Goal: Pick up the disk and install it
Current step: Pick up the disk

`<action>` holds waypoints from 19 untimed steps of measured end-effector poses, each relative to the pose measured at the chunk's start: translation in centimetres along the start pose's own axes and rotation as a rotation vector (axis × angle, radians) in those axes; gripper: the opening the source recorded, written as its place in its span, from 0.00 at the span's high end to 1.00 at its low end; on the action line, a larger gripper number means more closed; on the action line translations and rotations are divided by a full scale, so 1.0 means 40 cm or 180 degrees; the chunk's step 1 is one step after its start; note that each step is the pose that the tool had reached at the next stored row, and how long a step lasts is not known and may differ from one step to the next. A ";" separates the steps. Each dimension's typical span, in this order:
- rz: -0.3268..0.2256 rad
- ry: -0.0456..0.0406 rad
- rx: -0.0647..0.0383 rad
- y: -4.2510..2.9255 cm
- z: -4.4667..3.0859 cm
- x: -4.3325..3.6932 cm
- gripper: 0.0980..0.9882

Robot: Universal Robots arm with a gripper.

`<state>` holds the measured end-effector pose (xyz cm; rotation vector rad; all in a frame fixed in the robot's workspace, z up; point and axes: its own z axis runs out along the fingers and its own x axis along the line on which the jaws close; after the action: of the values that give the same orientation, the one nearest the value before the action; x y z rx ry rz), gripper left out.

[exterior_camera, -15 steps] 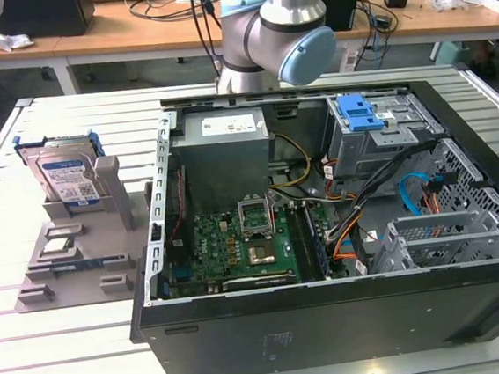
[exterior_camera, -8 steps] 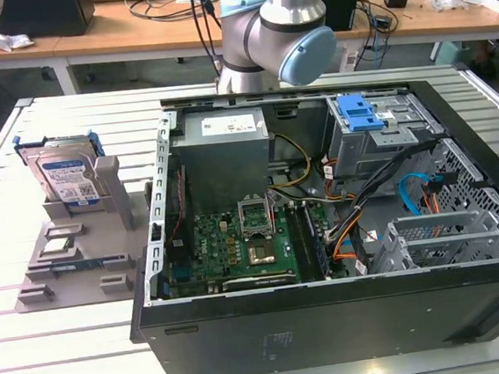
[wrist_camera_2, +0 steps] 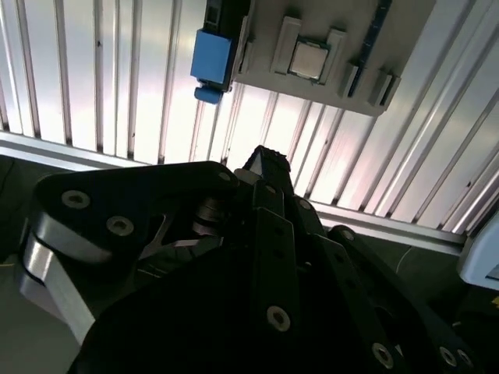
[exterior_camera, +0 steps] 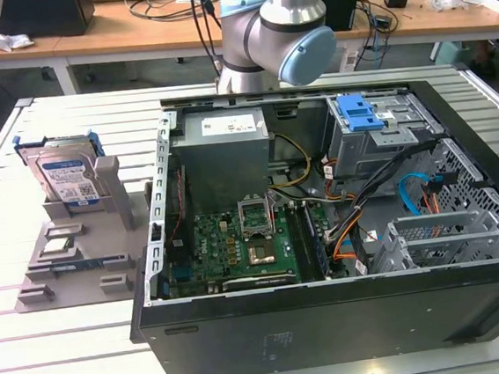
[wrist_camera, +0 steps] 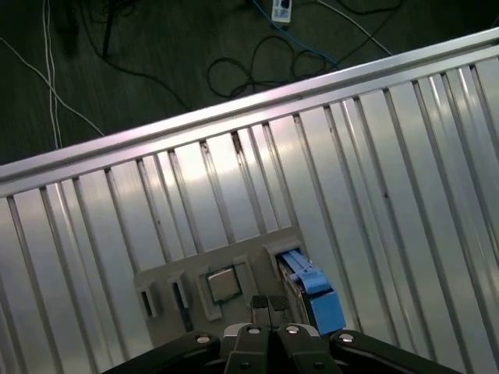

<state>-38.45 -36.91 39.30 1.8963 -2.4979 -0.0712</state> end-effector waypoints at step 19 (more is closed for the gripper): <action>-0.0672 0.0026 -0.0016 0.000 0.000 0.000 0.99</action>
<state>-38.45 -36.91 39.30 2.1460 -2.2805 -0.0700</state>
